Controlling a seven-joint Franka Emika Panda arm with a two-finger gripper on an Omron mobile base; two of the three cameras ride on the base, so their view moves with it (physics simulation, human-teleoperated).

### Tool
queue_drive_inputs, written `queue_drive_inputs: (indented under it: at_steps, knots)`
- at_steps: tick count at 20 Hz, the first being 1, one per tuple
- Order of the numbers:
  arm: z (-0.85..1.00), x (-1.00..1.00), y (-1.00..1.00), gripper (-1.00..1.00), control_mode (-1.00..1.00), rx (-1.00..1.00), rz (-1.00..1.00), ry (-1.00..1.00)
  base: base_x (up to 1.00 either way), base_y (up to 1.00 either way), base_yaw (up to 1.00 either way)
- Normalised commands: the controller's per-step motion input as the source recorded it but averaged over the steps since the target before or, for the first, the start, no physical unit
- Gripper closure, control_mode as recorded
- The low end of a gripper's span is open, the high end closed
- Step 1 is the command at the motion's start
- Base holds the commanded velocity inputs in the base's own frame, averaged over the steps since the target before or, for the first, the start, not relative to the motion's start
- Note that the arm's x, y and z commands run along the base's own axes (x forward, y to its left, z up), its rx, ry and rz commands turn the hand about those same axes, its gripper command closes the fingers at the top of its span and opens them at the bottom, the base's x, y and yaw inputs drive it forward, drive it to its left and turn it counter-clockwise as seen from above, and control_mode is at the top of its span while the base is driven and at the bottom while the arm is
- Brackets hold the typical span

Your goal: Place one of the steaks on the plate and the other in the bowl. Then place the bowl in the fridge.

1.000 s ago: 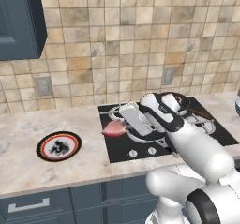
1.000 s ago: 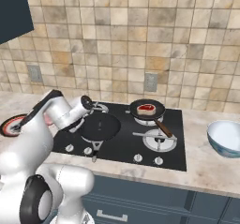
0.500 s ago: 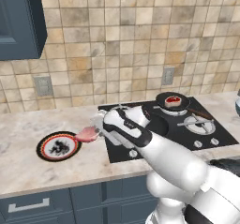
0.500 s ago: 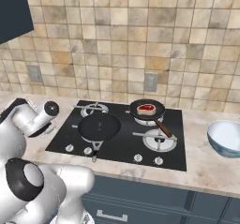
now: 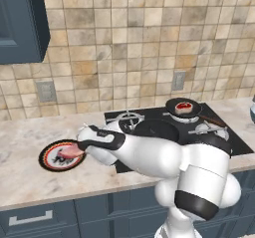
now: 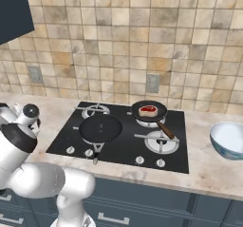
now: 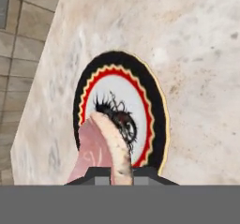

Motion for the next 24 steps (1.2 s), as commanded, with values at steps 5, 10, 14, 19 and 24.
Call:
queue_drive_inputs:
  at_steps: [5, 10, 14, 19, 24]
  knots:
    - [-0.22, 0.28, 0.23, 1.00, -1.00, -0.01, -0.13, 0.13, 0.00, 0.00, 0.00]
    - [-0.19, 0.30, 0.22, 1.00, -1.00, 0.00, -0.11, 0.11, 0.00, 0.00, 0.00]
    - [-0.30, 0.31, 0.24, 1.00, -1.00, -0.01, -0.09, 0.13, 0.00, 0.00, 0.00]
    - [-0.39, 0.37, 0.35, 1.00, -1.00, -0.04, -0.08, 0.15, 0.00, 0.00, 0.00]
    - [-0.20, 0.21, 0.73, -1.00, -1.00, -0.08, -0.08, 0.10, 0.00, 0.00, 0.00]
